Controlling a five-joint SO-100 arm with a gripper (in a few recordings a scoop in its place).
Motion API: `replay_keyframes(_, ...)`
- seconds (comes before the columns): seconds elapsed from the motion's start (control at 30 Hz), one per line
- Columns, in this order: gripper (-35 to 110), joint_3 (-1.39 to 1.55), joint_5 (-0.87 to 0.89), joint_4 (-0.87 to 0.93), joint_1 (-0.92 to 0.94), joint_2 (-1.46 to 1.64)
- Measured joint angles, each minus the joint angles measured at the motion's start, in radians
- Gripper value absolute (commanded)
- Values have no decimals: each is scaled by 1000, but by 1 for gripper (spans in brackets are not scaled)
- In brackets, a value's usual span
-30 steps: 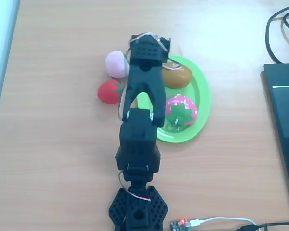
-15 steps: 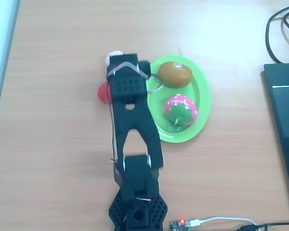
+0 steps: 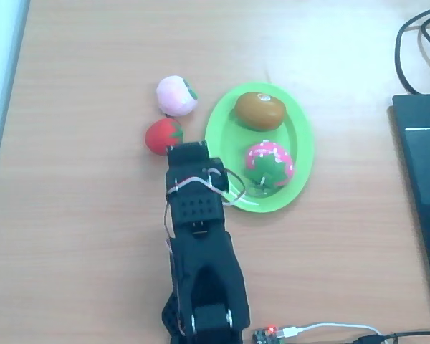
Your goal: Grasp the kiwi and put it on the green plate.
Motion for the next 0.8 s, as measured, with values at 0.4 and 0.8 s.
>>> replay_keyframes(0.4,-8,278,-34,-2,34,233)
replay_keyframes(0.8,-8,357,-28,124,34,344)
